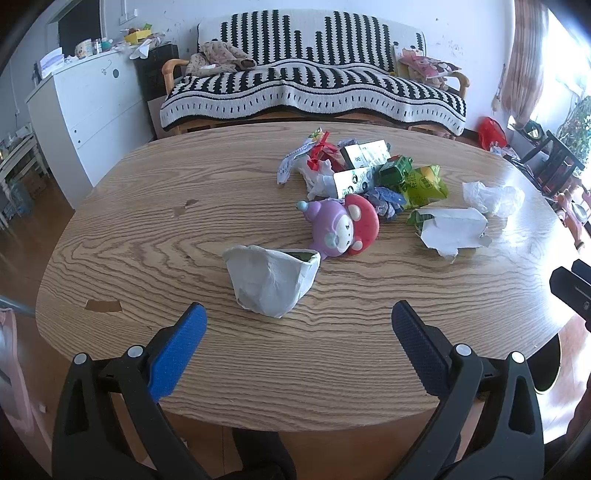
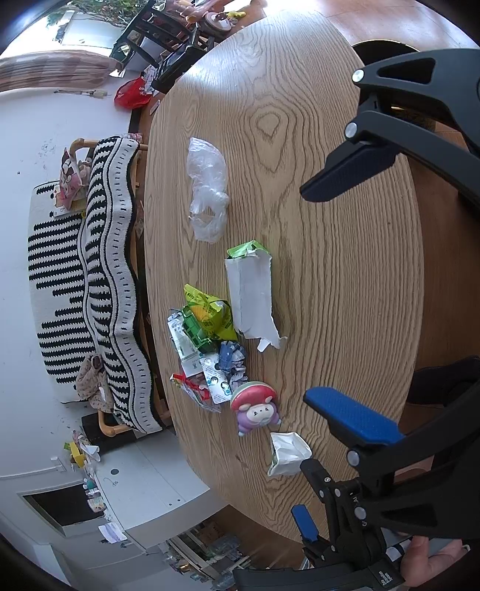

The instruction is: Collect trash

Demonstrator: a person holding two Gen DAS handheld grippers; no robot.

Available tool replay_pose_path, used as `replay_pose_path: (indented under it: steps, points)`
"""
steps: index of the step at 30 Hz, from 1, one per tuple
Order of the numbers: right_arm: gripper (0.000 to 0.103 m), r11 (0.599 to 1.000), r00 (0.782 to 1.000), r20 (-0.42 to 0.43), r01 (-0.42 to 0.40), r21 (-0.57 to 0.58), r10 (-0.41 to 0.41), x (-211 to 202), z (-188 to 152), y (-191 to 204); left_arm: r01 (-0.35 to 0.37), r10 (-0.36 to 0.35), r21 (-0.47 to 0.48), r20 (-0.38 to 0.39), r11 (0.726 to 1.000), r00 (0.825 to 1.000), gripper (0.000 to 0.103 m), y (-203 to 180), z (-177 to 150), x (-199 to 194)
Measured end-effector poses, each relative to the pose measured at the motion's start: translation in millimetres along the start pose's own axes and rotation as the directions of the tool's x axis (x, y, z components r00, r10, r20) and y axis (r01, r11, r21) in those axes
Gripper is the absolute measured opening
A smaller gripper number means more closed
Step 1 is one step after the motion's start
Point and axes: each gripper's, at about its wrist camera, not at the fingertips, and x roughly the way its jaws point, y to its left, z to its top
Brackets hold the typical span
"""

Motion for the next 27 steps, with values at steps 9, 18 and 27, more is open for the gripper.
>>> replay_pose_path:
  steps: [9,18,27]
  points:
    - [0.097,1.000,1.000,-0.001,-0.002,-0.002,0.002,1.9,-0.7,1.2,0.002,-0.002,0.005,-0.003,1.000,1.000,0.098,0.2,0.6,-2.0]
    - [0.097,1.000,1.000,0.000,-0.002,-0.002,0.002,3.4,-1.5,3.3,0.003,-0.003,0.002,-0.004,1.000,1.000,0.098,-0.5,0.3,-2.7]
    - [0.097,1.000,1.000,-0.001,-0.003,-0.001,0.003,2.7,-1.8,3.0,0.004,-0.004,0.000,-0.007,1.000,1.000,0.098,0.4,0.3,-0.4]
